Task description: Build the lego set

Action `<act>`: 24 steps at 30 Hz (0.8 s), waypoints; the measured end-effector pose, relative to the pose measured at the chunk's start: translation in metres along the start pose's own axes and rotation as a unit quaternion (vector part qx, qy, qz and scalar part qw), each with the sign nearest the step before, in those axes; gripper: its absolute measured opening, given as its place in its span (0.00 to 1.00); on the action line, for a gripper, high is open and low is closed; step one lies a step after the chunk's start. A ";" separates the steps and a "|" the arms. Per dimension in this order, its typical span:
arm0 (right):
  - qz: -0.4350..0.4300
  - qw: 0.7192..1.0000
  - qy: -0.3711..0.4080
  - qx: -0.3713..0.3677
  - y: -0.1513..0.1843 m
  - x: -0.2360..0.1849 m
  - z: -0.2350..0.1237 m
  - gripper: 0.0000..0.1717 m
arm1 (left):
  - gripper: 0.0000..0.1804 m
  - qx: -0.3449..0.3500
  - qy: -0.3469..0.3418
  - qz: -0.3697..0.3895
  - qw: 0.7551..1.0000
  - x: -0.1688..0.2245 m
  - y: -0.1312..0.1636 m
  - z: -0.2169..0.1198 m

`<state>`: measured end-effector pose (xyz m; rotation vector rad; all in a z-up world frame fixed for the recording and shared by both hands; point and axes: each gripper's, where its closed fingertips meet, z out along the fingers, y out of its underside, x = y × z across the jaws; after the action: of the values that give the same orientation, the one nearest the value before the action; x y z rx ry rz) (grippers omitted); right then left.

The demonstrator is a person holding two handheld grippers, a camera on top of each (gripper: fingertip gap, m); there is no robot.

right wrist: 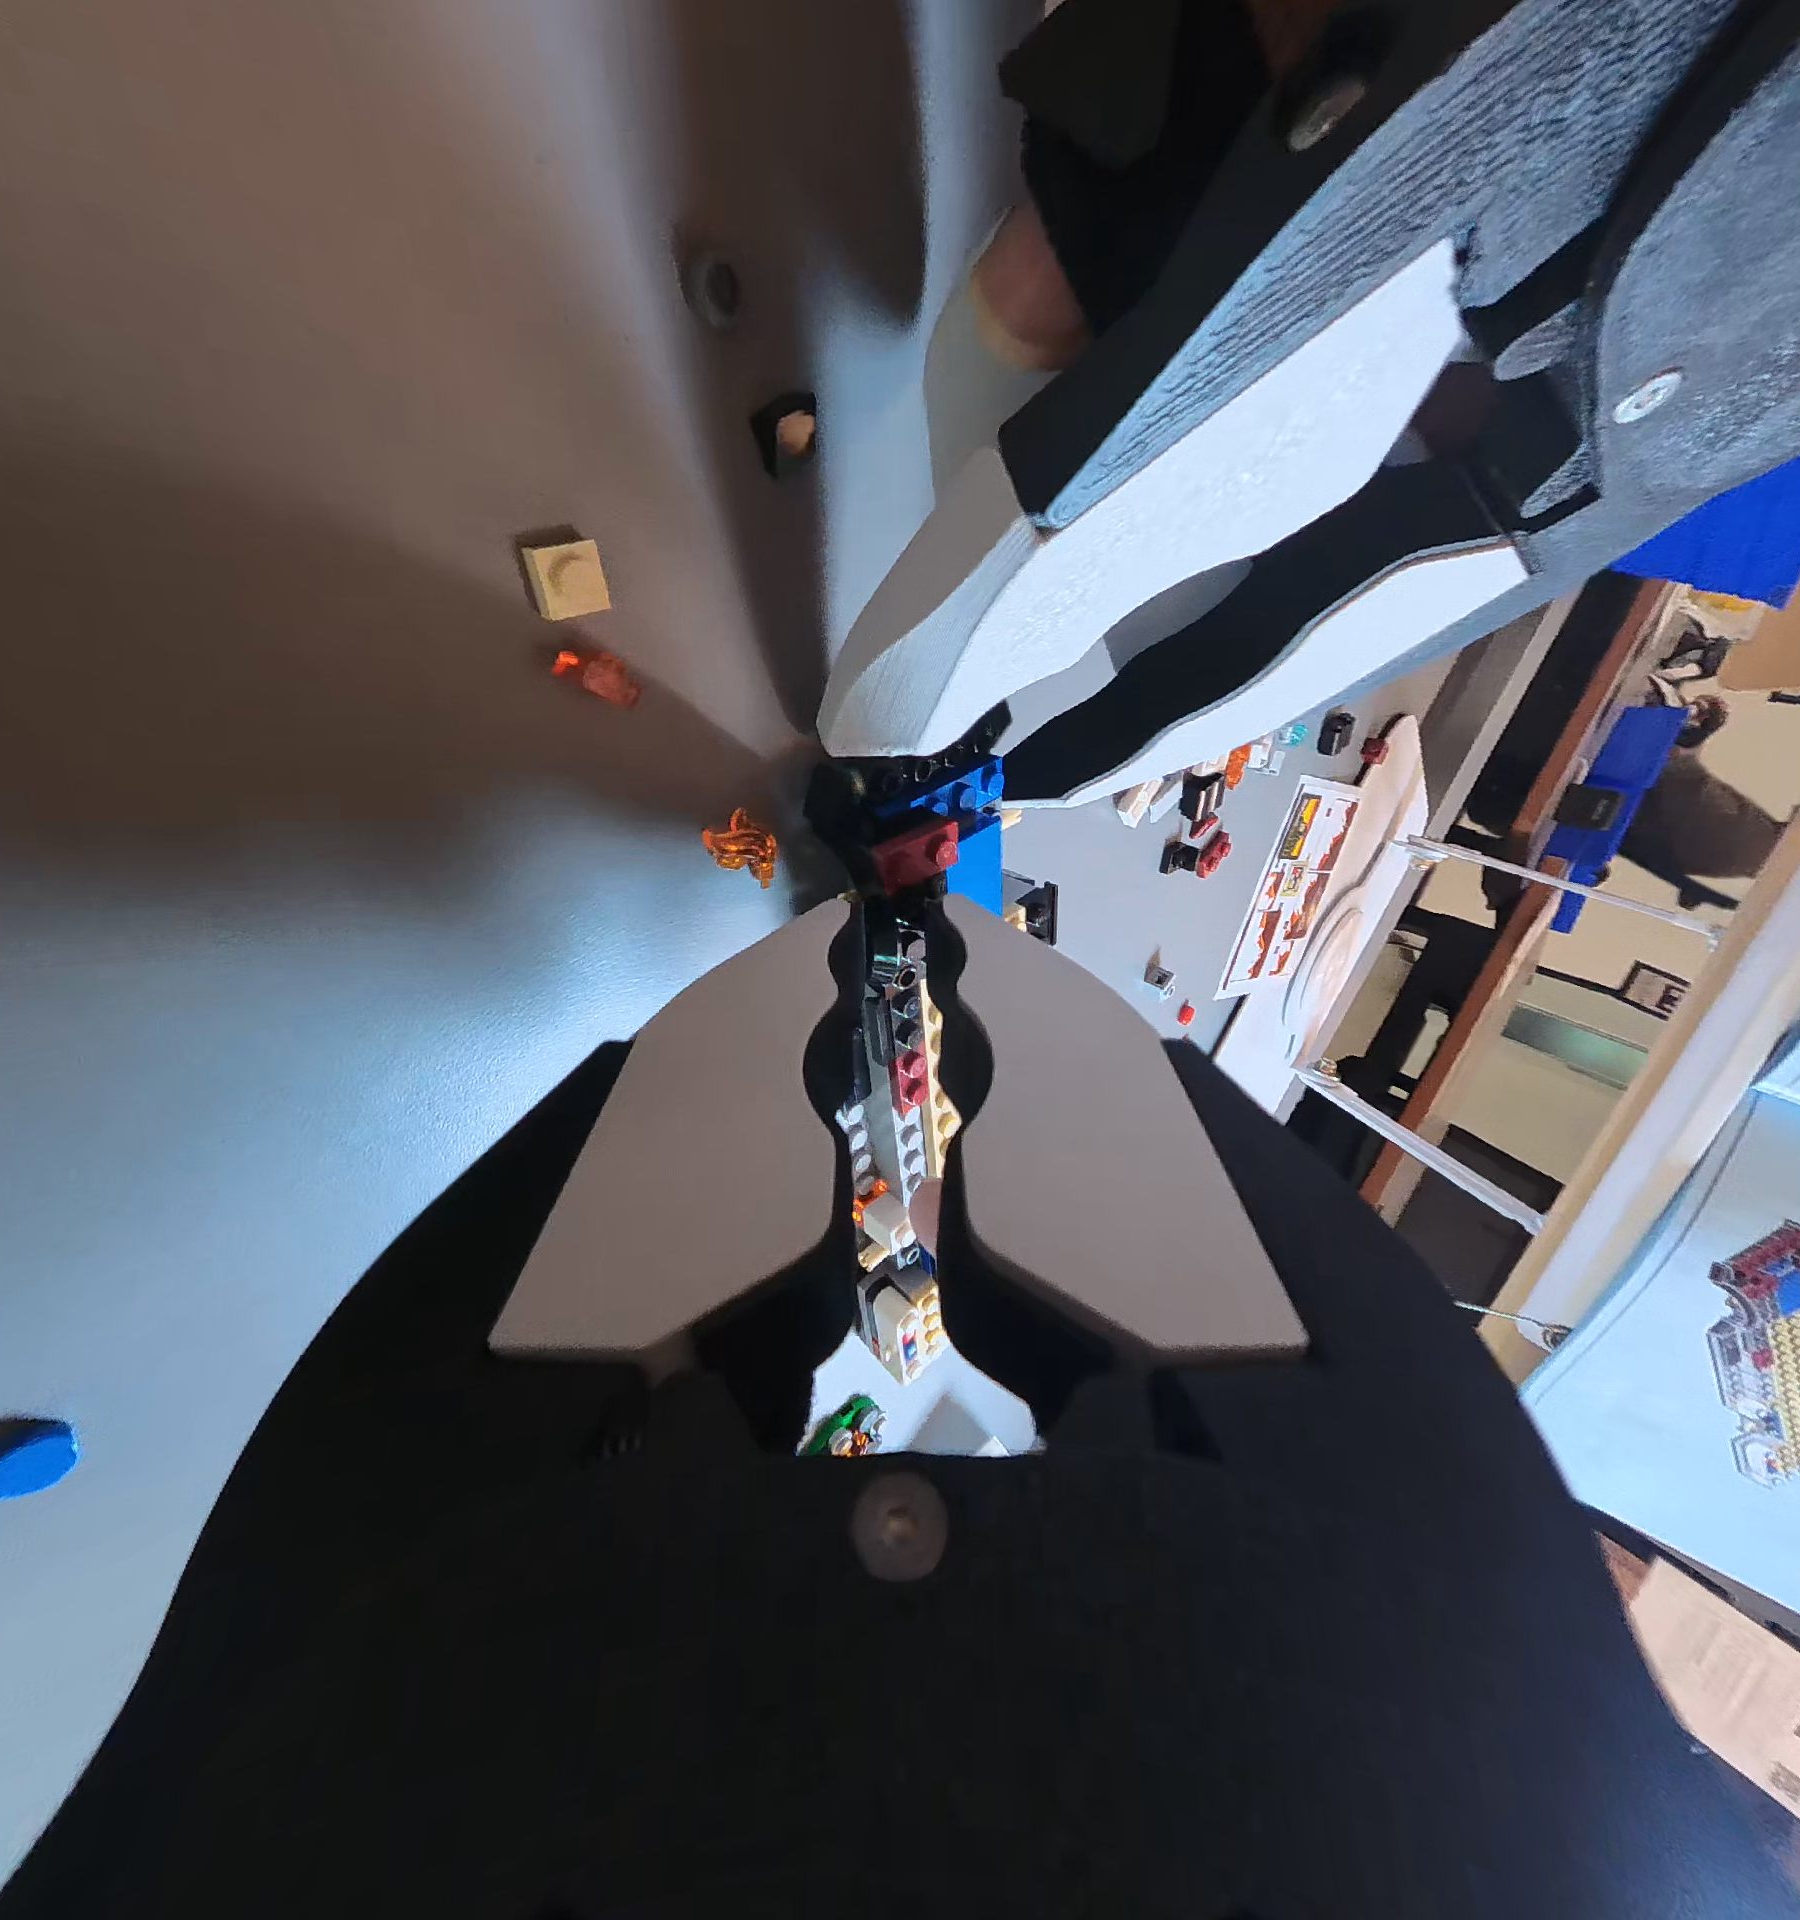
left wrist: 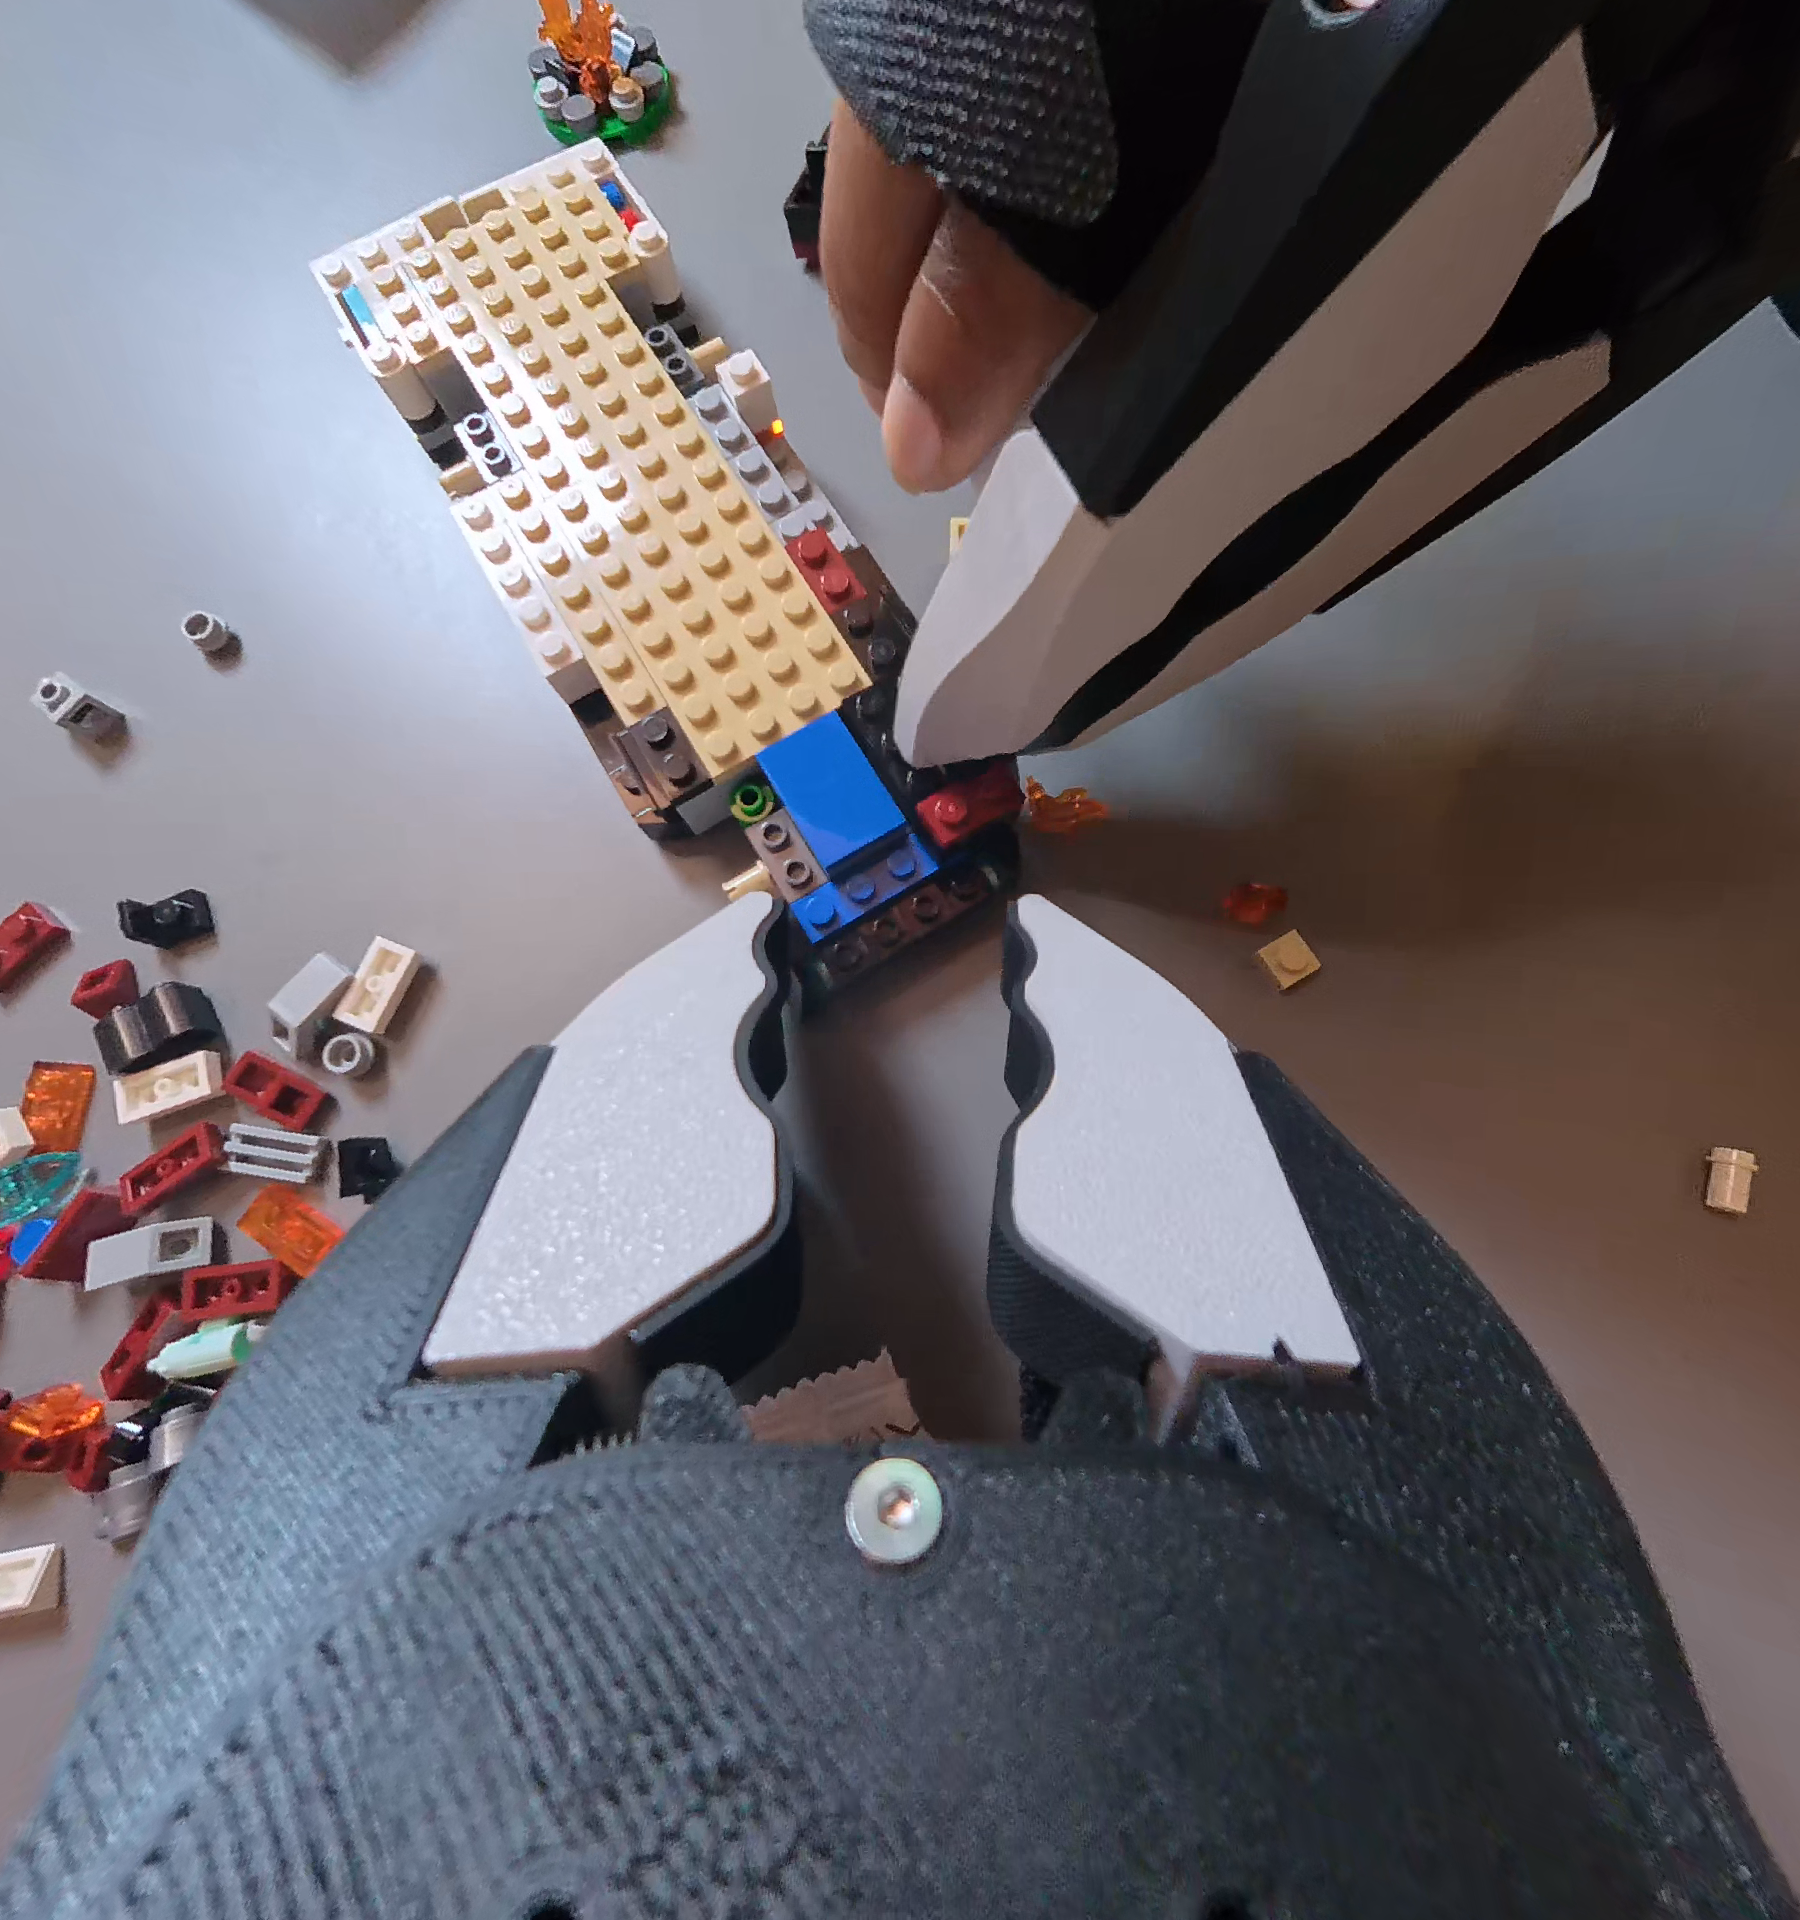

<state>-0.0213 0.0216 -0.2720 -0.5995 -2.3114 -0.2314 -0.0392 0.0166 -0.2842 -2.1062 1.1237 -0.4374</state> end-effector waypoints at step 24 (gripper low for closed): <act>-0.034 0.999 -0.022 0.011 0.000 0.000 0.001 0.05 | 0.22 -0.002 -0.002 0.003 1.000 0.000 0.001 0.000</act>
<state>-0.0215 0.0218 -0.2727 -0.5206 -2.3766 -0.2276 -0.0399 0.0164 -0.2853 -2.1060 1.1291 -0.4290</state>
